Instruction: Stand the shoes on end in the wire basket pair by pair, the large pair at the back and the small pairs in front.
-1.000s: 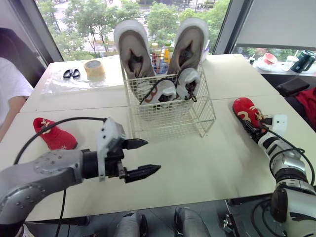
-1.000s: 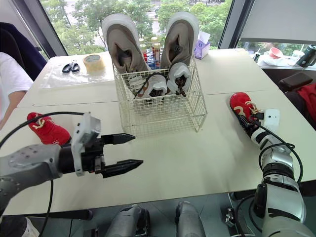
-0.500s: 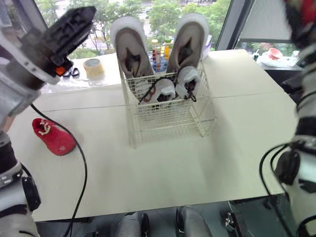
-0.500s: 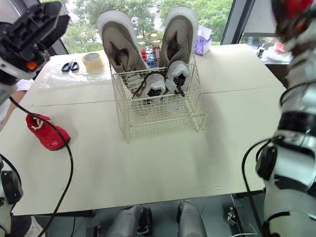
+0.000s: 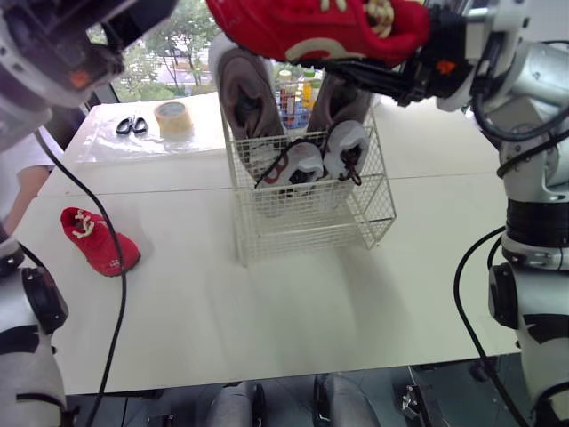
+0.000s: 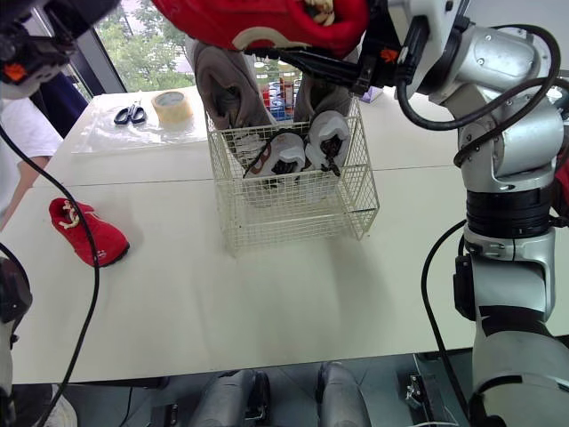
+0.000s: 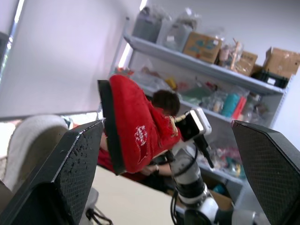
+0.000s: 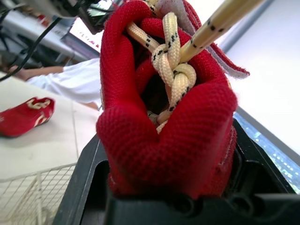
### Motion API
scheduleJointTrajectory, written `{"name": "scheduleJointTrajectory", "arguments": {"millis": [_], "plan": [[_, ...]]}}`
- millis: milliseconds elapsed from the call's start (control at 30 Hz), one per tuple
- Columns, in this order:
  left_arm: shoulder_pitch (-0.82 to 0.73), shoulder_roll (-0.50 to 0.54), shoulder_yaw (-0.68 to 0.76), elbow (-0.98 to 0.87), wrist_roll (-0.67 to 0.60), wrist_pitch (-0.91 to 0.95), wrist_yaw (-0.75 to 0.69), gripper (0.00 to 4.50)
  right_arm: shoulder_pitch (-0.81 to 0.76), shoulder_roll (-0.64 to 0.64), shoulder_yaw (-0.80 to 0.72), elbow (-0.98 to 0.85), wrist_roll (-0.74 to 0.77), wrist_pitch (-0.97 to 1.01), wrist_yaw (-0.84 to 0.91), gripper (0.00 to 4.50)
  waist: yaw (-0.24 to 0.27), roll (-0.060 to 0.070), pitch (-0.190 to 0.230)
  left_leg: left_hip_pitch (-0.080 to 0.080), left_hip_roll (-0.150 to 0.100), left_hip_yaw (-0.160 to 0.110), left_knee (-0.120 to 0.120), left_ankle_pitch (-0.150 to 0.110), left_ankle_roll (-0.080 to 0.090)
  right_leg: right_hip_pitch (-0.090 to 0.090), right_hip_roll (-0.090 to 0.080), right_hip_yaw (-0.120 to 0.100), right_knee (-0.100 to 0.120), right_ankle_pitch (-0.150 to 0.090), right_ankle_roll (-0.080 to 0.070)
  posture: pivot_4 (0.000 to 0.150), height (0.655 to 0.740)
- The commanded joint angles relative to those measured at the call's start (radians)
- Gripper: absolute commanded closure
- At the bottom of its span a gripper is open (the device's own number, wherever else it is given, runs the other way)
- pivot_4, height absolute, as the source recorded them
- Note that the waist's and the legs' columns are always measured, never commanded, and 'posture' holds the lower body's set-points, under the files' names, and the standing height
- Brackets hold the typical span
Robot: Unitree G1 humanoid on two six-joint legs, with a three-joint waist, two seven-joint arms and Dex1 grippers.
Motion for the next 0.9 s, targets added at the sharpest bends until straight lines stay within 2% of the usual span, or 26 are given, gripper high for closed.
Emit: {"name": "scheduleJointTrajectory", "arguments": {"millis": [33,333,433,567,667,700,833,900], "plan": [[-0.052,-0.002,-0.010,0.010,0.041,0.012,-0.015,0.00,-0.024,0.010,-0.017,-0.035,-0.003,-0.022,0.015,2.52,-0.002,0.000,0.000,0.000,0.000,0.000,0.000,0.000,0.000,0.000,0.000,0.000,0.000,0.000,0.000,0.150,0.7400],[-0.134,-0.072,-0.093,0.059,0.223,0.057,-0.133,0.00,0.008,0.045,0.007,-0.107,-0.026,-0.033,0.032,2.52,-0.016,0.000,0.000,0.000,0.000,0.001,0.000,0.000,0.000,0.000,0.000,0.000,0.001,0.000,0.000,0.150,0.7400],[-0.154,-0.082,-0.082,0.075,0.235,0.076,-0.148,0.82,0.015,0.045,0.007,-0.121,-0.029,-0.030,0.032,2.52,-0.017,0.000,0.000,0.000,0.000,0.001,0.000,0.000,0.000,0.000,0.000,0.000,0.001,0.000,0.000,0.150,0.7400],[-0.157,-0.077,-0.062,0.077,0.234,0.109,-0.171,2.85,0.030,0.039,0.008,-0.139,-0.035,-0.024,0.038,2.52,-0.018,0.000,0.000,0.000,0.000,0.000,0.000,0.000,-0.001,-0.001,0.000,0.000,0.001,0.000,0.000,0.150,0.7400],[-0.153,-0.078,-0.049,0.076,0.227,0.132,-0.181,4.10,0.034,0.034,0.008,-0.149,-0.038,-0.019,0.041,2.52,-0.018,0.000,0.000,0.000,0.000,0.000,0.000,0.000,-0.001,-0.001,0.000,0.000,0.001,0.000,0.000,0.150,0.7400],[-0.142,-0.078,-0.045,0.065,0.225,0.137,-0.184,4.25,0.036,0.033,0.010,-0.153,-0.045,-0.021,0.041,2.52,-0.017,0.000,0.000,0.000,0.000,0.000,0.000,0.000,-0.001,-0.001,0.000,0.000,0.001,0.000,0.000,0.150,0.7400],[-0.108,-0.116,-0.007,0.054,0.200,0.126,-0.129,4.25,0.047,0.030,0.010,-0.153,-0.063,-0.022,0.035,2.52,-0.014,0.000,0.000,0.000,0.000,0.000,0.000,0.000,-0.001,0.000,0.000,0.000,0.001,0.000,0.000,0.150,0.7400],[-0.100,-0.151,0.050,0.078,0.154,0.080,-0.041,4.25,0.093,0.034,-0.045,-0.171,0.032,0.103,-0.005,1.54,-0.013,0.000,0.000,0.000,0.000,0.000,0.000,0.000,-0.001,0.000,0.000,0.000,0.001,0.000,0.000,0.150,0.7400]]}}
